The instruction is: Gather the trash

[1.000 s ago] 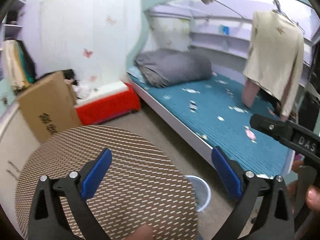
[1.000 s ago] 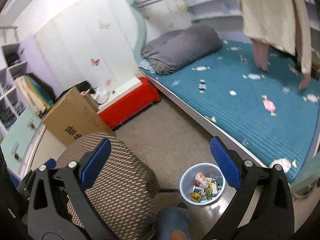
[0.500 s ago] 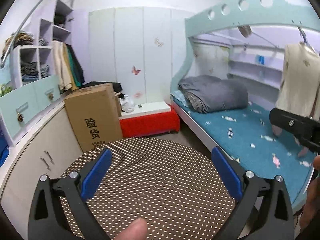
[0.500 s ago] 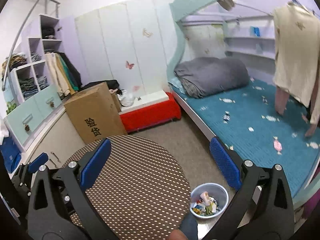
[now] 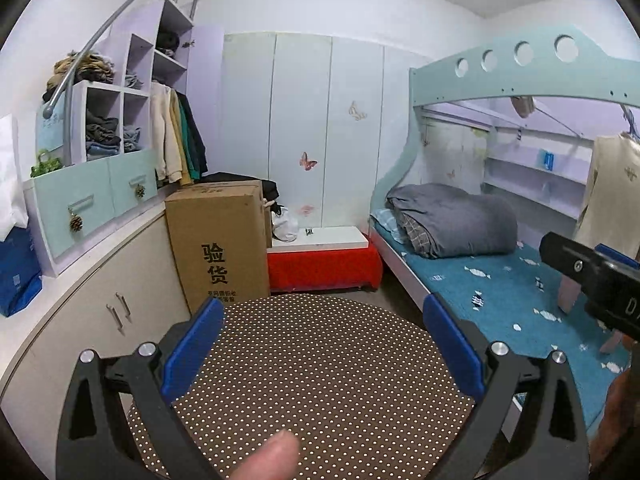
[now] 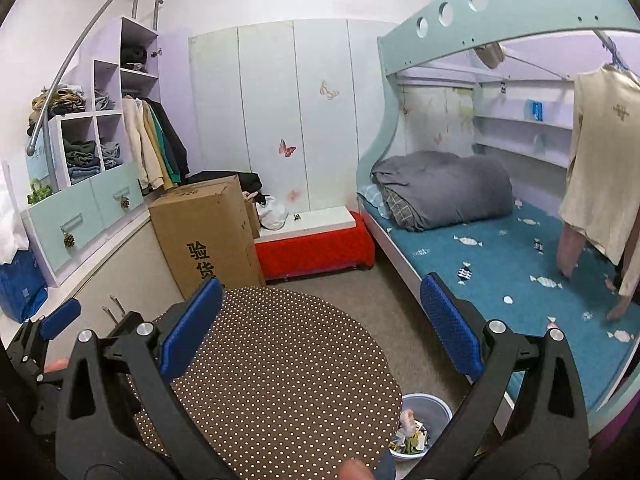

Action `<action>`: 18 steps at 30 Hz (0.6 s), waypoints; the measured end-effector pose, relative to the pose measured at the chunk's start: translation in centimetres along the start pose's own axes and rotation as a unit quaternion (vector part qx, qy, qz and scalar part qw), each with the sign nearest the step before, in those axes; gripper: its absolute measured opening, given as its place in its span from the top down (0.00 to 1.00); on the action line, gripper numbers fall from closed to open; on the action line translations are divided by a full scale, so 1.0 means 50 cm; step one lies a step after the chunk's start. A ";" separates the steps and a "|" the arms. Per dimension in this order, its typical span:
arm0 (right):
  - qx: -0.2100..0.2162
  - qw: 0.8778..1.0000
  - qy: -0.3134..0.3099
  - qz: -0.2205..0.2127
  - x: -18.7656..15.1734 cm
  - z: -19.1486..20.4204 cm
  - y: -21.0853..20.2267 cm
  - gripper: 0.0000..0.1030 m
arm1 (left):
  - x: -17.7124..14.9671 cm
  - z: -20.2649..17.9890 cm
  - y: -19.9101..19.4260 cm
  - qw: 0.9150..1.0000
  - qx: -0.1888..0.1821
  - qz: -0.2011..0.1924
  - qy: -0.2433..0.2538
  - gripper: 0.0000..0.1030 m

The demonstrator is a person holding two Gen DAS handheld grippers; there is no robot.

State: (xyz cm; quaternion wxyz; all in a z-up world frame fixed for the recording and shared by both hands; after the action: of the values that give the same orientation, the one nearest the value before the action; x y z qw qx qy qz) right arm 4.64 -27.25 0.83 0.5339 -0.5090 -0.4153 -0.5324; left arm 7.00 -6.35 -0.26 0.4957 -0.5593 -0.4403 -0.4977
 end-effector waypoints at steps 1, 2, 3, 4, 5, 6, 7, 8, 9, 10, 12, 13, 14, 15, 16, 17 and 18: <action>-0.002 1.000 -0.002 -0.003 0.003 0.002 -0.004 0.06 | 0.004 0.003 -0.005 1.000 0.000 -0.003 -0.002 0.05; -0.003 1.000 -0.002 -0.006 0.006 0.006 -0.007 0.06 | 0.008 0.004 -0.010 1.000 0.000 -0.006 -0.003 0.05; -0.003 1.000 -0.002 -0.008 0.008 0.006 -0.009 0.06 | 0.012 0.004 -0.014 1.000 0.001 -0.009 -0.003 0.05; -0.004 1.000 -0.003 -0.010 0.012 0.007 -0.013 0.06 | 0.016 0.005 -0.018 1.000 0.001 -0.012 -0.003 0.05; -0.005 1.000 -0.005 -0.013 0.014 0.008 -0.014 0.06 | 0.019 0.008 -0.021 1.000 0.001 -0.014 -0.004 0.05; -0.004 1.000 -0.006 -0.015 0.017 0.010 -0.015 0.06 | 0.023 0.008 -0.025 1.000 0.000 -0.016 -0.006 0.05; -0.003 1.000 -0.006 -0.016 0.021 0.011 -0.017 0.06 | 0.026 0.009 -0.028 1.000 0.000 -0.018 -0.006 0.05; -0.004 1.000 -0.006 -0.018 0.020 0.013 -0.021 0.06 | 0.028 0.009 -0.032 1.000 0.001 -0.021 -0.007 0.05; -0.004 1.000 -0.006 -0.019 0.022 0.013 -0.022 0.06 | 0.031 0.009 -0.033 1.000 0.001 -0.022 -0.007 0.05; -0.004 1.000 -0.006 -0.020 0.023 0.014 -0.024 0.06 | 0.033 0.009 -0.035 1.000 0.002 -0.024 -0.007 0.05; -0.004 1.000 -0.006 -0.021 0.023 0.014 -0.025 0.06 | 0.033 0.006 -0.038 1.000 0.001 -0.025 -0.008 0.05; -0.004 1.000 -0.006 -0.021 0.023 0.014 -0.025 0.06 | 0.034 0.006 -0.039 1.000 0.001 -0.026 -0.008 0.05; -0.004 1.000 -0.005 -0.022 0.024 0.015 -0.026 0.06 | 0.035 0.006 -0.040 1.000 0.001 -0.026 -0.008 0.05; -0.004 1.000 -0.006 -0.022 0.024 0.015 -0.026 0.06 | 0.035 0.005 -0.042 1.000 0.000 -0.027 -0.009 0.05; -0.004 1.000 -0.006 -0.023 0.024 0.015 -0.026 0.06 | 0.036 0.007 -0.041 1.000 0.000 -0.027 -0.010 0.05; -0.005 1.000 -0.006 -0.023 0.025 0.014 -0.027 0.06 | 0.036 0.007 -0.042 1.000 -0.001 -0.027 -0.010 0.05; -0.005 1.000 -0.005 -0.023 0.026 0.015 -0.026 0.06 | 0.035 0.007 -0.042 1.000 -0.001 -0.027 -0.010 0.05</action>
State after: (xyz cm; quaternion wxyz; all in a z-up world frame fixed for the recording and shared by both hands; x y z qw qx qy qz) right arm 3.55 -26.58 2.34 0.5166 -0.5047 -0.4272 -0.5439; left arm 5.19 -5.77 1.74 0.4770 -0.5529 -0.4597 -0.5055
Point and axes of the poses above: each gripper's, at about its wrist camera, not at the fingertips, and y roughly the way its jaws point, z to its left, x to its top, the point moved 2 cm from there along y, roughly the way its jaws point, and after that the axes turned 14 degrees about -z, right-handed, at the moved point
